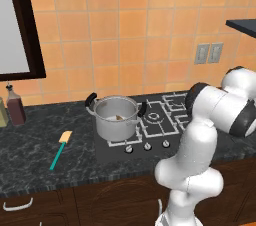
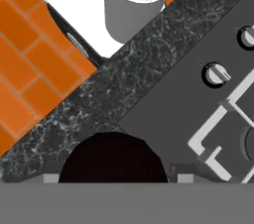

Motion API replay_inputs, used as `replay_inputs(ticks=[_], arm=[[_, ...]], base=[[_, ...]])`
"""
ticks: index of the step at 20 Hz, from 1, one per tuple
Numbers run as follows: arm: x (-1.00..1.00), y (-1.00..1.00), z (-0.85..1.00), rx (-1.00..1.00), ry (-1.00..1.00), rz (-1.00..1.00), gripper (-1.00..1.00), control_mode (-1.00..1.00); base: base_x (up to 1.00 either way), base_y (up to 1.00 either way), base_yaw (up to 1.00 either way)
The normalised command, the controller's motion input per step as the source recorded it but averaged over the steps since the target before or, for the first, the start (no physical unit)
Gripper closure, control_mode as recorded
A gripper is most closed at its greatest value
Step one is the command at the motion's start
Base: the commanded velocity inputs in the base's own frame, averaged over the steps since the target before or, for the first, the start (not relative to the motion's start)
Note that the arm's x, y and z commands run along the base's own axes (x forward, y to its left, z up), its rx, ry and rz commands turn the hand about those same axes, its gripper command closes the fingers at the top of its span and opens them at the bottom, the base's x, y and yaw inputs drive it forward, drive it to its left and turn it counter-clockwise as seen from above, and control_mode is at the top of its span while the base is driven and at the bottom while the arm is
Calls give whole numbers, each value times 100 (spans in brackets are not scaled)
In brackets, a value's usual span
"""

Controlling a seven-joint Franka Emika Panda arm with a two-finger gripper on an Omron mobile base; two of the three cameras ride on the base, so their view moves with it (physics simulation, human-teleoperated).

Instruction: Put the avocado and sweet potato in the pot. Retrieve the spatula and lightly stir the vegetables in the pot.

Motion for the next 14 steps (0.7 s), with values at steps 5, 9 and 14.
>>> replay_inputs(ticks=[5,9,14], arm=[[-10,76,9,-17,8,12,100,-100],[-27,53,8,-14,1,12,100,-100],[-39,33,2,-8,0,11,100,-100]], base=[[0,0,0],[0,0,0],[0,0,0]])
